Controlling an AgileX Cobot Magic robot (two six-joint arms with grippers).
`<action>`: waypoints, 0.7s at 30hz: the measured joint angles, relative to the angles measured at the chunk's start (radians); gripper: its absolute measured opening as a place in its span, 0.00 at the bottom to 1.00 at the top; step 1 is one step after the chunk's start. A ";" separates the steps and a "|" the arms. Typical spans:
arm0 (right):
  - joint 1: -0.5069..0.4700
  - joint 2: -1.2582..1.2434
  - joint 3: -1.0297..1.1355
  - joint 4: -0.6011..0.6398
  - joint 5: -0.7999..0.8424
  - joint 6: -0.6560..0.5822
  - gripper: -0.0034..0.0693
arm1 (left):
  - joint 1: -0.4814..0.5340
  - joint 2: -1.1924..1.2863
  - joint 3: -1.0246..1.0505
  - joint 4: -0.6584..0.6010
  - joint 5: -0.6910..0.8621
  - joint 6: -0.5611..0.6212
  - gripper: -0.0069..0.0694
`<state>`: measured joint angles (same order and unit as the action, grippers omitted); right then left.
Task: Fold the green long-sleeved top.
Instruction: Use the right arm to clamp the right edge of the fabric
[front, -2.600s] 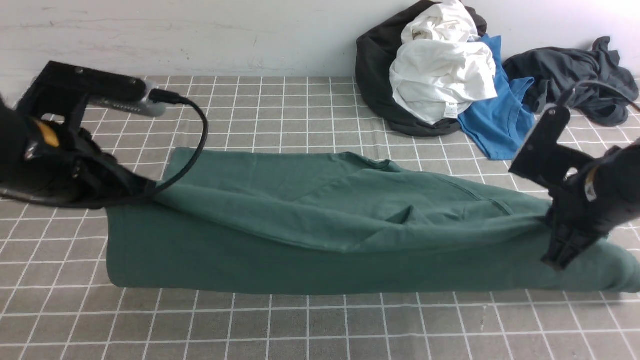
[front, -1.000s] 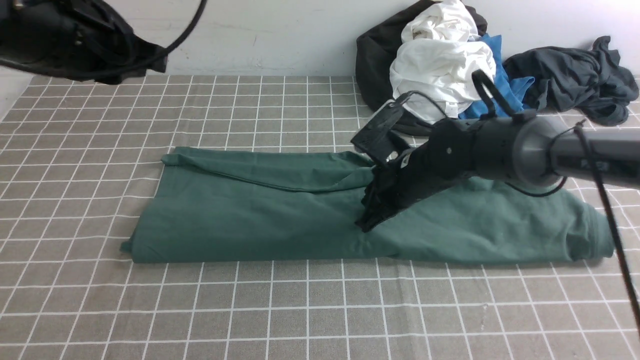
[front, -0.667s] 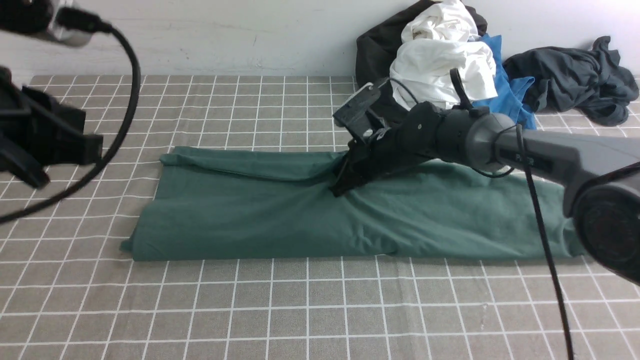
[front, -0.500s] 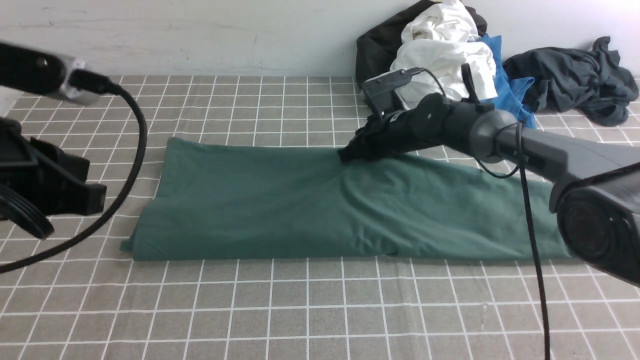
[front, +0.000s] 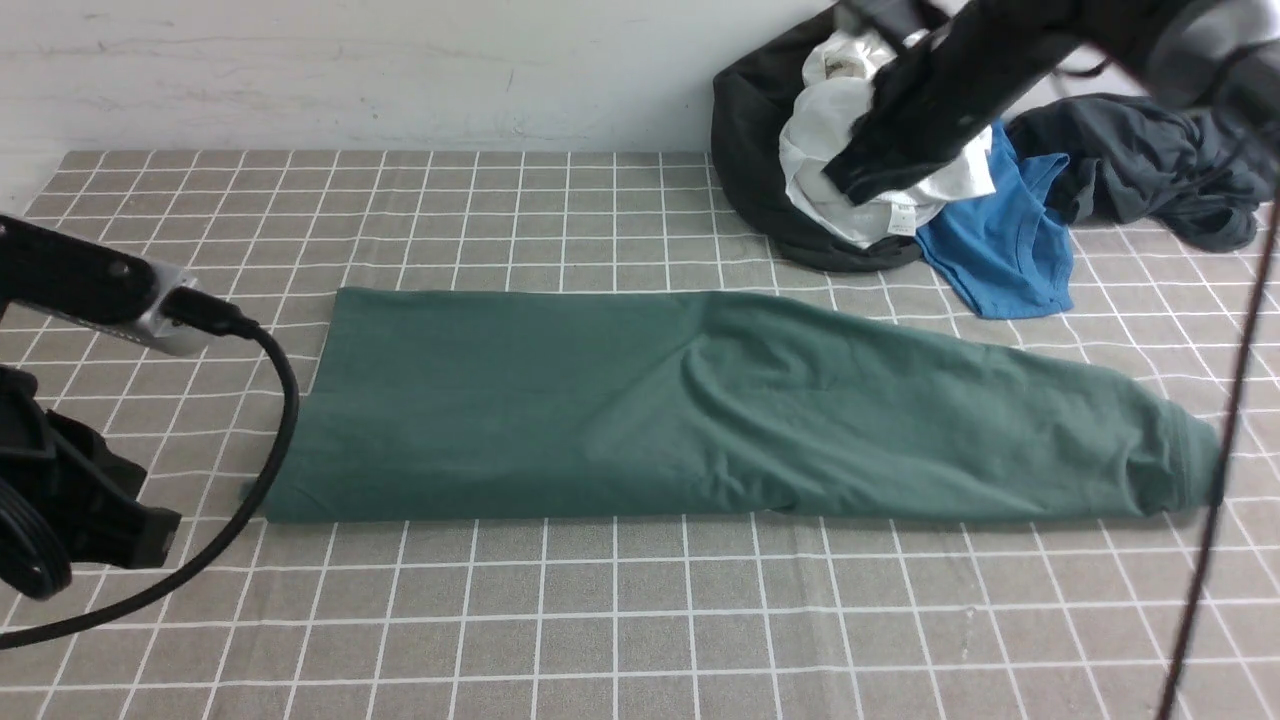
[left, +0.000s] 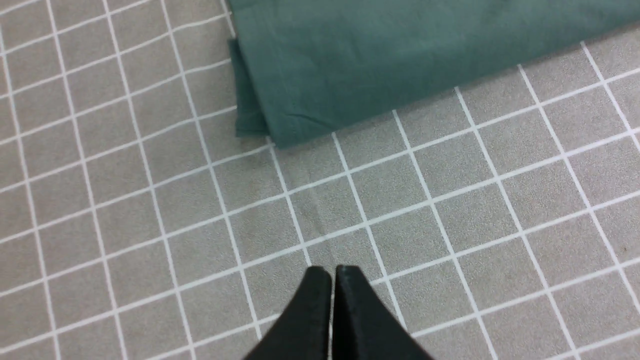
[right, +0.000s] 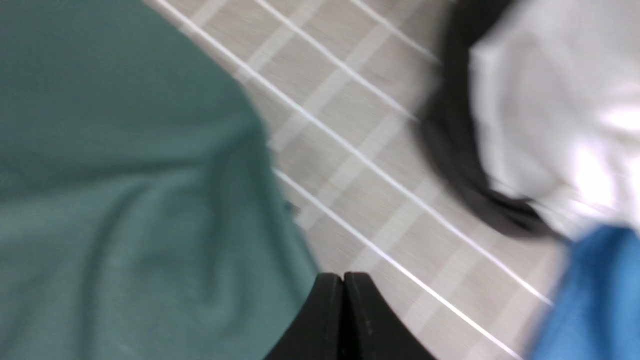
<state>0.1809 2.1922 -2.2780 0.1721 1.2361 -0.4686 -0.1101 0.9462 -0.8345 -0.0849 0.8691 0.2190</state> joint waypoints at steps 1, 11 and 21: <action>-0.006 -0.007 0.001 -0.003 0.000 0.009 0.05 | 0.000 0.000 0.000 0.000 0.000 0.000 0.08; -0.315 -0.242 0.506 0.037 -0.016 0.203 0.39 | 0.000 -0.145 0.097 -0.002 -0.087 0.000 0.08; -0.362 -0.134 0.778 0.037 -0.182 0.247 0.87 | 0.000 -0.248 0.274 -0.030 -0.304 0.000 0.08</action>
<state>-0.1810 2.0578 -1.4995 0.2093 1.0544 -0.2213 -0.1101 0.6984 -0.5601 -0.1146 0.5654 0.2190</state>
